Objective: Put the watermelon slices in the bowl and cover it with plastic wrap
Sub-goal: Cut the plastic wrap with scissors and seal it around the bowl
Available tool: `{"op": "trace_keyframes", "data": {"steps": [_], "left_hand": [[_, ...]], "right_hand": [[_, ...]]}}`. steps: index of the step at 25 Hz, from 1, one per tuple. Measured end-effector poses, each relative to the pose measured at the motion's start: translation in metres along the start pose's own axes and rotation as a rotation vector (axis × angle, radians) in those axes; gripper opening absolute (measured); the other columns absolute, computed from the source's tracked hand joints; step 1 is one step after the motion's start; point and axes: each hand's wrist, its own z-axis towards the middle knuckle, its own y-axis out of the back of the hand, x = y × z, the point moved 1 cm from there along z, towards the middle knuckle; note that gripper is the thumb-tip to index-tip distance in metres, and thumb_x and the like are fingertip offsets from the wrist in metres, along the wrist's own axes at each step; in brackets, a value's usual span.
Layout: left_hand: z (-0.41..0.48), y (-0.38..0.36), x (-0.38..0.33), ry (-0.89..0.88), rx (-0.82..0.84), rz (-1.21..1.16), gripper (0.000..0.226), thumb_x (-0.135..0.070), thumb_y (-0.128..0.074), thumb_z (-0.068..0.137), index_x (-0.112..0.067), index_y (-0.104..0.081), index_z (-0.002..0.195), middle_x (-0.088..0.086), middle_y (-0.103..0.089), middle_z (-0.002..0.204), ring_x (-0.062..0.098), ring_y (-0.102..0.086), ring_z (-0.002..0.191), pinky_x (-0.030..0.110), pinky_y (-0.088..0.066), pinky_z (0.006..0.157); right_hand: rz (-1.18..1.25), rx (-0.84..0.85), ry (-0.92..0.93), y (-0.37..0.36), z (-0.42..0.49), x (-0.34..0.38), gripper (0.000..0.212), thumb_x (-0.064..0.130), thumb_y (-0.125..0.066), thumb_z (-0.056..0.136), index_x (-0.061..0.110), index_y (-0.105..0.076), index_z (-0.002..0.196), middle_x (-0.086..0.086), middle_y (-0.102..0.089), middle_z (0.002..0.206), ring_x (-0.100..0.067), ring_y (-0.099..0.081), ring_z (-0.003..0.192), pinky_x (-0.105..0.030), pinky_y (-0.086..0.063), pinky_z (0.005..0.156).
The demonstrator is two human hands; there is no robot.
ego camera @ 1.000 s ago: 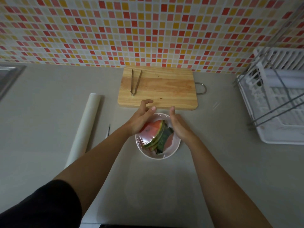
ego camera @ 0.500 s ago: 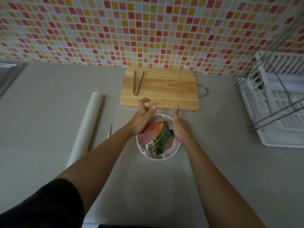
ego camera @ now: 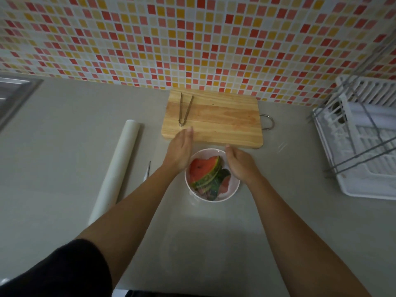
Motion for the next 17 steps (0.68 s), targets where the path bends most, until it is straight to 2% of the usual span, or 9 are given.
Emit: {"op": "trace_keyframes", "data": {"steps": [2,4,7,8,10,12,14,16,17], "left_hand": [[-0.04,-0.001,0.013,0.212,-0.273,-0.281,0.055,-0.044,-0.02,0.101,-0.014,-0.042,0.141,0.005,-0.042,0.148,0.018,-0.035,0.138,0.028,-0.021,0.113],[-0.107,-0.022,0.025,0.399,-0.366,-0.515,0.049,-0.037,-0.025,0.102,-0.014,-0.035,0.144,0.001,-0.035,0.152,0.012,-0.03,0.139,0.03,-0.017,0.118],[-0.161,-0.051,0.014,0.464,-0.222,-0.662,0.047,-0.047,-0.029,0.097,-0.026,-0.048,0.134,-0.013,-0.047,0.137,-0.007,-0.042,0.121,0.015,-0.029,0.101],[-0.155,-0.052,0.013,0.436,-0.184,-0.679,0.043,-0.048,-0.029,0.097,-0.029,-0.055,0.126,-0.014,-0.053,0.131,-0.009,-0.047,0.114,0.013,-0.032,0.095],[-0.124,-0.038,0.013,0.408,-0.118,-0.682,0.042,-0.046,-0.023,0.099,-0.032,-0.06,0.114,-0.008,-0.06,0.121,-0.001,-0.054,0.11,0.017,-0.036,0.094],[-0.092,-0.016,0.011,0.347,-0.011,-0.646,0.047,-0.047,-0.016,0.099,-0.037,-0.062,0.102,-0.011,-0.064,0.112,-0.006,-0.059,0.102,0.01,-0.039,0.089],[-0.074,-0.006,0.017,0.31,0.052,-0.604,0.051,-0.049,-0.013,0.099,-0.034,-0.06,0.114,-0.019,-0.057,0.116,-0.015,-0.055,0.101,0.005,-0.039,0.084],[-0.064,-0.008,0.023,0.273,0.072,-0.606,0.056,-0.047,-0.016,0.1,-0.019,-0.045,0.138,-0.011,-0.049,0.131,0.0,-0.047,0.12,0.02,-0.037,0.099],[-0.062,-0.012,0.025,0.249,0.076,-0.63,0.057,-0.044,-0.017,0.101,-0.013,-0.044,0.139,-0.002,-0.051,0.134,0.011,-0.049,0.123,0.03,-0.039,0.102]], "right_hand": [[0.103,0.033,0.056,-0.001,0.008,0.008,0.043,0.045,-0.03,0.095,0.018,-0.064,0.098,-0.01,-0.066,0.105,-0.023,-0.057,0.095,-0.029,-0.035,0.079],[0.236,0.097,0.075,-0.005,0.013,0.012,0.031,0.036,-0.035,0.095,0.025,-0.064,0.097,-0.002,-0.065,0.106,-0.019,-0.057,0.103,-0.028,-0.037,0.082],[0.259,0.133,-0.011,-0.012,0.012,0.012,0.032,0.032,-0.036,0.096,0.02,-0.066,0.097,-0.004,-0.064,0.105,-0.02,-0.057,0.102,-0.029,-0.037,0.081],[0.281,0.096,-0.092,-0.013,0.01,0.01,0.035,0.032,-0.034,0.096,0.014,-0.065,0.098,-0.01,-0.064,0.104,-0.025,-0.058,0.102,-0.031,-0.039,0.081],[0.311,-0.023,-0.272,-0.017,-0.001,0.004,0.037,0.028,-0.029,0.097,0.008,-0.06,0.102,-0.018,-0.06,0.107,-0.033,-0.056,0.107,-0.036,-0.04,0.086],[0.219,-0.089,-0.382,-0.018,-0.014,-0.003,0.036,0.016,-0.026,0.096,0.0,-0.056,0.11,-0.024,-0.057,0.114,-0.036,-0.053,0.11,-0.037,-0.04,0.086],[0.211,-0.207,-0.373,-0.02,-0.024,-0.01,0.034,0.012,-0.028,0.095,-0.002,-0.055,0.112,-0.024,-0.056,0.12,-0.035,-0.053,0.108,-0.034,-0.037,0.082],[0.392,-0.376,-0.247,-0.019,-0.032,-0.004,0.033,0.022,-0.032,0.096,0.008,-0.056,0.114,-0.012,-0.058,0.121,-0.025,-0.052,0.108,-0.025,-0.034,0.081],[0.467,-0.378,-0.166,-0.019,-0.032,0.002,0.033,0.026,-0.033,0.096,0.014,-0.057,0.115,-0.005,-0.058,0.12,-0.019,-0.052,0.108,-0.022,-0.035,0.081]]}}
